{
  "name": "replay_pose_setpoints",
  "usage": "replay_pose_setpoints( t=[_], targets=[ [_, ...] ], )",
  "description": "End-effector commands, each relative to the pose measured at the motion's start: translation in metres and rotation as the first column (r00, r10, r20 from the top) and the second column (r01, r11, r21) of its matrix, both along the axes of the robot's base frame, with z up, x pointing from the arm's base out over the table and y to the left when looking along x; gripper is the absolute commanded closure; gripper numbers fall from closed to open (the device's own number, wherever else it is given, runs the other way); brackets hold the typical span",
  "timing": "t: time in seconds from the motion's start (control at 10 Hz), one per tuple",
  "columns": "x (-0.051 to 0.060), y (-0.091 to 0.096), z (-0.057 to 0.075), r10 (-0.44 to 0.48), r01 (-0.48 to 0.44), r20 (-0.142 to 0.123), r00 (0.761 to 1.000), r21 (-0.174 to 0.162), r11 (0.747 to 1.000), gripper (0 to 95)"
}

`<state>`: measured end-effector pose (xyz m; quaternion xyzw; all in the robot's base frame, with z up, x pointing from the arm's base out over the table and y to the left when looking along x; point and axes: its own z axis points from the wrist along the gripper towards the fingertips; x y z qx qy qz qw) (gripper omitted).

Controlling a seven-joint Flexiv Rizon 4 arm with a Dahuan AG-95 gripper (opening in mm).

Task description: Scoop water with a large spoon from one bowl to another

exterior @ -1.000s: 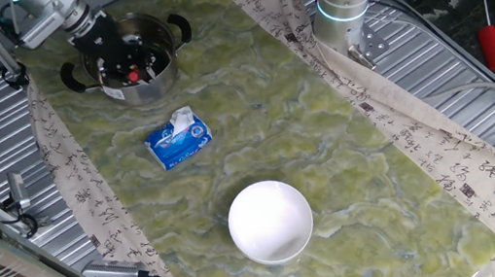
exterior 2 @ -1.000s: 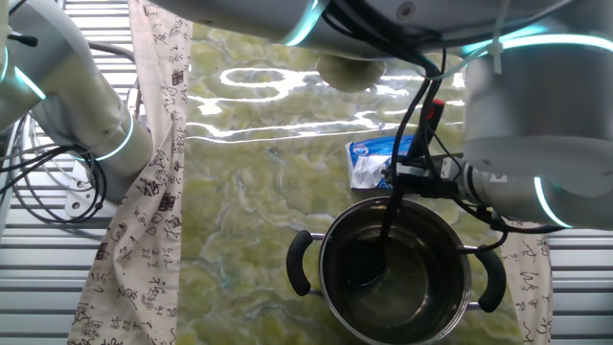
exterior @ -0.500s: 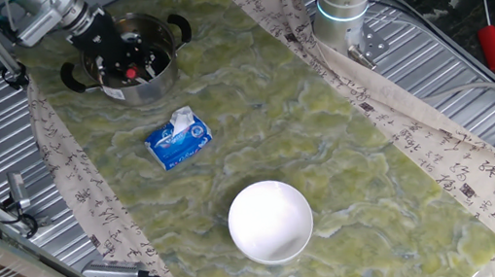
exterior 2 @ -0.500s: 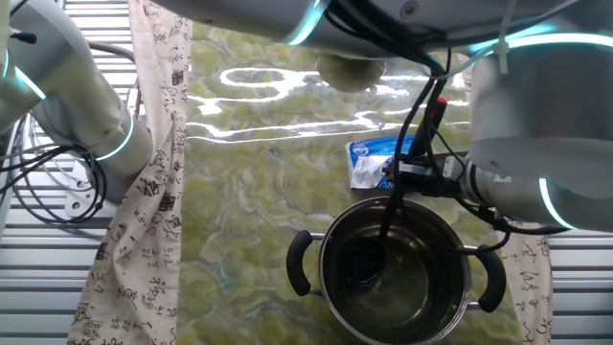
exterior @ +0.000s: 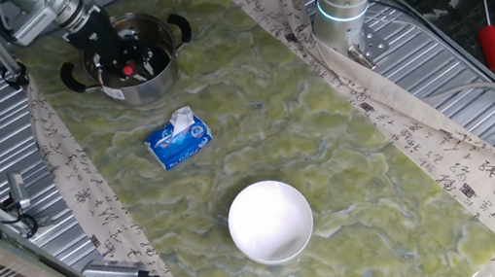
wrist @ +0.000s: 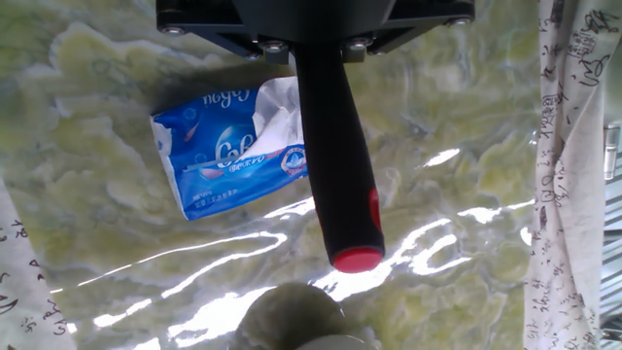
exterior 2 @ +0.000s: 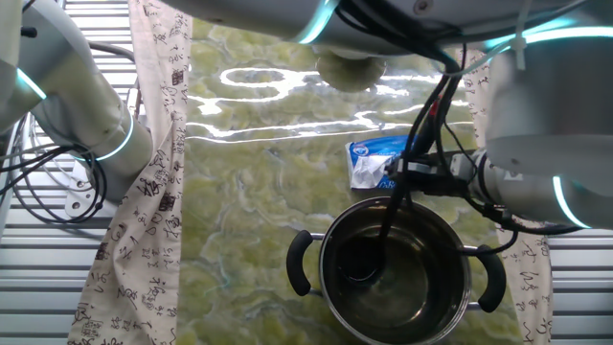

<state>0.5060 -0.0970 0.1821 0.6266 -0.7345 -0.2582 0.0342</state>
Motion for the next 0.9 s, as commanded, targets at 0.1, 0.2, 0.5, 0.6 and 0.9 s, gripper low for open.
replay_pose_setpoints(
  t=[0.1,0.2,0.5,0.6,0.9],
  targets=[
    [-0.0006,0.0002,0.0025,0.001,-0.001,-0.006,1.000,0.000,1.000,95.0],
    [-0.0010,0.0001,0.0043,0.001,-0.001,-0.009,1.000,0.001,1.000,95.0],
    [-0.0013,-0.0025,0.0076,0.009,-0.009,-0.008,1.000,0.027,1.000,95.0],
    [-0.0013,-0.0039,0.0084,0.014,-0.013,-0.008,1.000,0.042,0.999,95.0],
    [-0.0016,-0.0044,0.0102,0.028,-0.027,-0.015,0.999,0.060,0.998,95.0]
  ],
)
